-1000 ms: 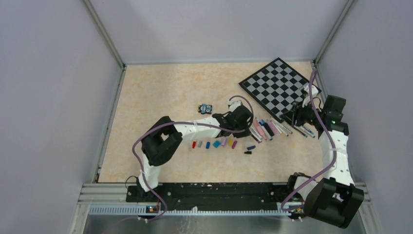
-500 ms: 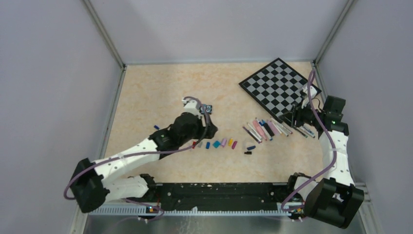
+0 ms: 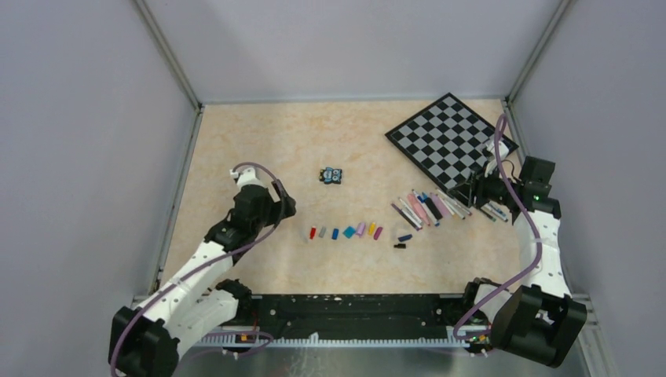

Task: Open the pen caps
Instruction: Pick up the pen from the center of the board.

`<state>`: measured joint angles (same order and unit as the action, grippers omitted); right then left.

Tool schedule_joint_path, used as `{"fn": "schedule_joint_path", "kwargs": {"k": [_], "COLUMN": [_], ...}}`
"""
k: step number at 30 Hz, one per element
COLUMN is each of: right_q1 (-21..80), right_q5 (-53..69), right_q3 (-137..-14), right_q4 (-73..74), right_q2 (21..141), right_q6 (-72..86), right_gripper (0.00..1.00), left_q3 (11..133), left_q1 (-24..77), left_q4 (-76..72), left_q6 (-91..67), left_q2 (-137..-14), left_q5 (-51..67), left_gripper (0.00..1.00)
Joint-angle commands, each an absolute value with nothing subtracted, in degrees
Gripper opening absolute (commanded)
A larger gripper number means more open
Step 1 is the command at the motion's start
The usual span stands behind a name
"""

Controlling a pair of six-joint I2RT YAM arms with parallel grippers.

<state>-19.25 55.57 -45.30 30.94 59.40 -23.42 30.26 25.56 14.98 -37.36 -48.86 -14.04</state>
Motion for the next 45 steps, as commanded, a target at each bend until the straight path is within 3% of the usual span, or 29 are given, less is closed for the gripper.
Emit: {"fn": "schedule_joint_path", "kwargs": {"k": [1, 9, 16, 45], "right_q1": [-19.1, -19.1, -19.0, -19.0], "right_q5": [56.8, 56.6, 56.5, 57.2], "right_q3": [-45.0, -45.0, -44.9, -45.1], "right_q4": [29.7, 29.7, 29.6, 29.7], "right_q2": [59.7, 59.8, 59.8, 59.6], "right_q6": [-24.5, -24.5, -24.5, -24.3], "right_gripper": [0.38, 0.38, 0.38, 0.38], "left_q3": [29.9, 37.6, 42.5, 56.4], "left_q1": [17.3, 13.1, 10.1, 9.9], "left_q4": [14.4, 26.1, 29.0, 39.4], "left_q6": [-36.2, -46.3, -49.2, -47.0], "left_q2": [-55.3, -68.1, -77.2, -95.1], "left_q5": [-6.0, -17.4, -16.7, -15.6], "left_gripper": [0.94, 0.8, 0.63, 0.38]}}
